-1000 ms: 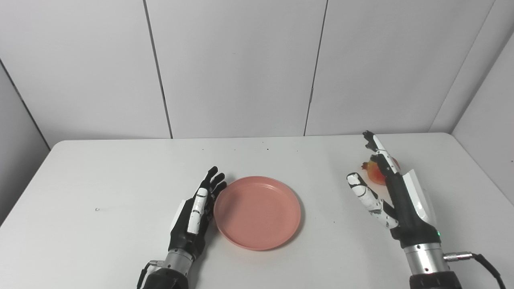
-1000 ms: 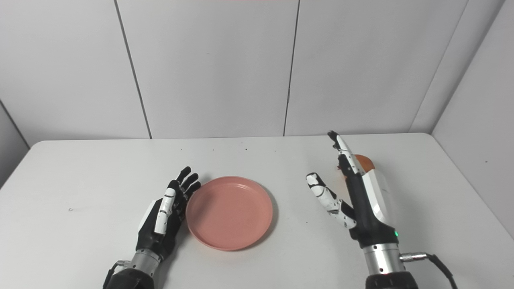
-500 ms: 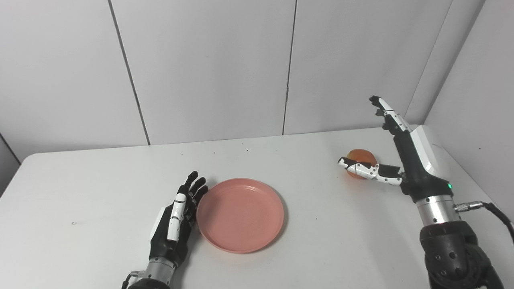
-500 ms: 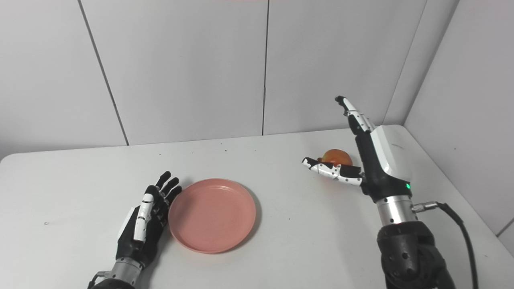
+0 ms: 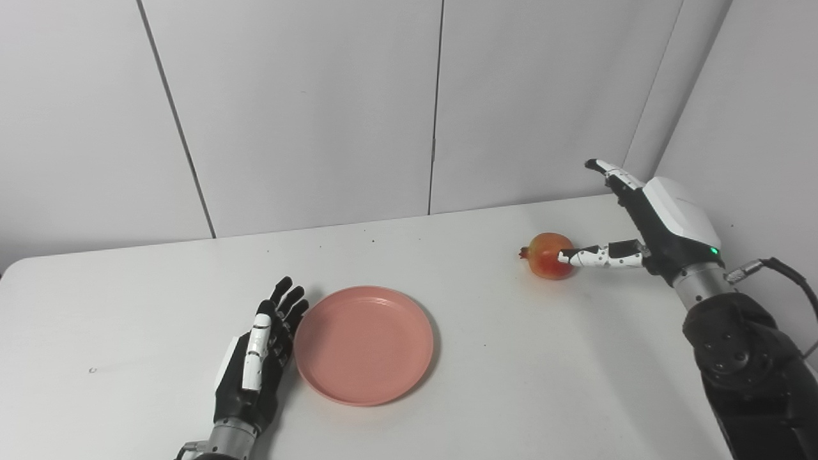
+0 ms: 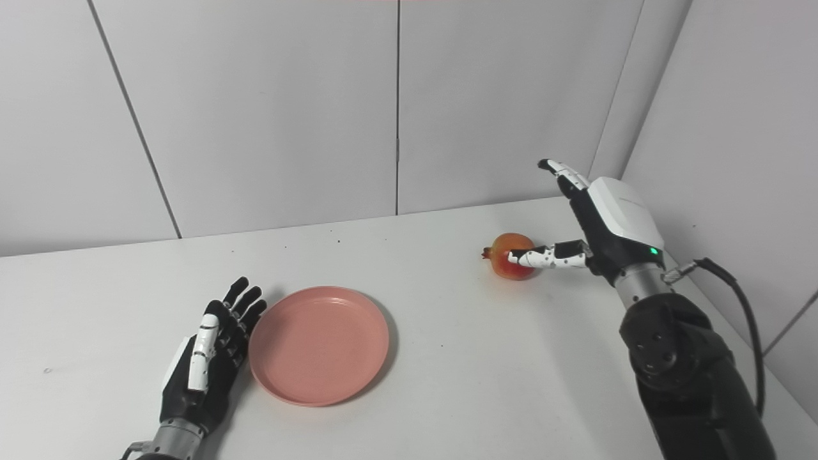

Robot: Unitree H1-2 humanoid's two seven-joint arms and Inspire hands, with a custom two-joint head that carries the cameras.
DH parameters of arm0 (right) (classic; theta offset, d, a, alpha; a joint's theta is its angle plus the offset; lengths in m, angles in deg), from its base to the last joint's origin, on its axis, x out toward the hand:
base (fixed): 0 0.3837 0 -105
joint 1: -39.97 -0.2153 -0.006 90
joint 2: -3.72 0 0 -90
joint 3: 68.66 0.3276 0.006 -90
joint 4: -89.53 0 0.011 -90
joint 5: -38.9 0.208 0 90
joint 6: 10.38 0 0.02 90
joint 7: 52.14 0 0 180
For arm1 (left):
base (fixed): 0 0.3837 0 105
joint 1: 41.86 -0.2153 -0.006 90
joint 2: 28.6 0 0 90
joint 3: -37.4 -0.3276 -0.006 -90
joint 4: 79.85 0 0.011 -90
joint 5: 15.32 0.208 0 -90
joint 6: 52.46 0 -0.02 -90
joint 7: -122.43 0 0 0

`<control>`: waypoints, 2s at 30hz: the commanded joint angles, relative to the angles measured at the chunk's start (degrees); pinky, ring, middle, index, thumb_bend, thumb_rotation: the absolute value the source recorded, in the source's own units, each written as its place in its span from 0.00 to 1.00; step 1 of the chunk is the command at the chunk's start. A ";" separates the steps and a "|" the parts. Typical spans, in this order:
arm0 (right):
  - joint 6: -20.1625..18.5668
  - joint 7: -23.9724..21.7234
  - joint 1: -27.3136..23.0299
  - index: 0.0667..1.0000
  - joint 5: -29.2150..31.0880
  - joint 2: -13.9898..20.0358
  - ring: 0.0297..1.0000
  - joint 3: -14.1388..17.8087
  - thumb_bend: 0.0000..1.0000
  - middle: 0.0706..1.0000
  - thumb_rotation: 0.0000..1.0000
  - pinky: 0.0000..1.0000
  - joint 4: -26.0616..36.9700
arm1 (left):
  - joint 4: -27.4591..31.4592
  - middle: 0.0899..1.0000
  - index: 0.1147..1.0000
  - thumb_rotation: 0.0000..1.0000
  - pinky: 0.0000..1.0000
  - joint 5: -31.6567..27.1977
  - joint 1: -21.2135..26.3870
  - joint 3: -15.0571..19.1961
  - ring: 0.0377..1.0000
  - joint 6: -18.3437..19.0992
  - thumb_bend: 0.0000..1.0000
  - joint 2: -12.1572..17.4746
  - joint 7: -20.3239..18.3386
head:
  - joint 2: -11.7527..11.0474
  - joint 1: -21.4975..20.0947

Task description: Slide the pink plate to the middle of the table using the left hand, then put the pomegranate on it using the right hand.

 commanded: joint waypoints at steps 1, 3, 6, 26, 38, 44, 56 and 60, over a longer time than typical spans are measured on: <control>-0.55 -0.45 -3.29 0.88 0.14 2.92 0.85 -0.18 0.93 0.90 0.32 0.74 -0.97 | -2.04 0.95 0.93 1.00 0.99 -0.87 -1.91 1.03 0.95 -0.34 0.47 1.75 -1.12 | 0.14 -0.05; -0.64 -1.31 -4.20 0.89 0.30 3.91 0.85 -0.99 0.93 0.90 0.32 0.75 -2.74 | -1.89 0.95 0.93 1.00 0.99 -0.99 -1.93 1.14 0.95 -0.12 0.46 1.81 -1.24 | 0.17 -0.11; -1.03 -2.80 -5.74 0.89 1.16 5.01 0.86 -2.13 0.93 0.90 0.31 0.77 -5.63 | -1.82 0.95 0.93 1.00 0.99 -1.31 -1.95 1.27 0.95 0.13 0.47 2.10 -1.46 | 0.29 -0.23; 1.03 -2.35 -13.13 0.91 5.16 5.56 0.91 -8.94 0.98 0.92 0.36 0.85 -22.81 | -0.96 0.95 0.93 1.00 1.00 -2.30 -2.34 0.94 0.96 1.26 0.48 2.81 -1.19 | 1.00 0.47; 0.39 -1.52 -16.50 0.92 5.45 4.94 0.93 -12.31 0.99 0.93 0.40 0.87 -29.11 | -0.44 0.95 0.94 1.00 1.00 -2.39 -2.55 0.87 0.96 1.45 0.49 3.24 -1.40 | 1.53 0.79; 1.41 -1.17 -17.92 0.92 6.08 4.73 0.92 -13.82 1.00 0.93 0.40 0.87 -31.75 | -0.47 0.95 0.93 1.00 1.00 -2.23 -2.67 0.77 0.96 1.21 0.49 3.29 -1.31 | 1.74 0.99; 1.08 -1.05 -20.24 0.92 6.77 4.53 0.92 -15.91 1.00 0.93 0.38 0.86 -35.41 | 0.10 0.95 0.94 1.00 1.00 -2.16 -2.82 0.71 0.96 1.90 0.50 3.40 -1.19 | 1.93 0.98; 0.52 -1.35 -20.32 0.91 6.87 4.58 0.92 -16.20 1.00 0.93 0.36 0.86 -34.98 | 0.24 0.95 0.94 1.00 1.00 -2.22 -2.85 0.70 0.96 1.98 0.50 3.41 -1.17 | 1.97 0.99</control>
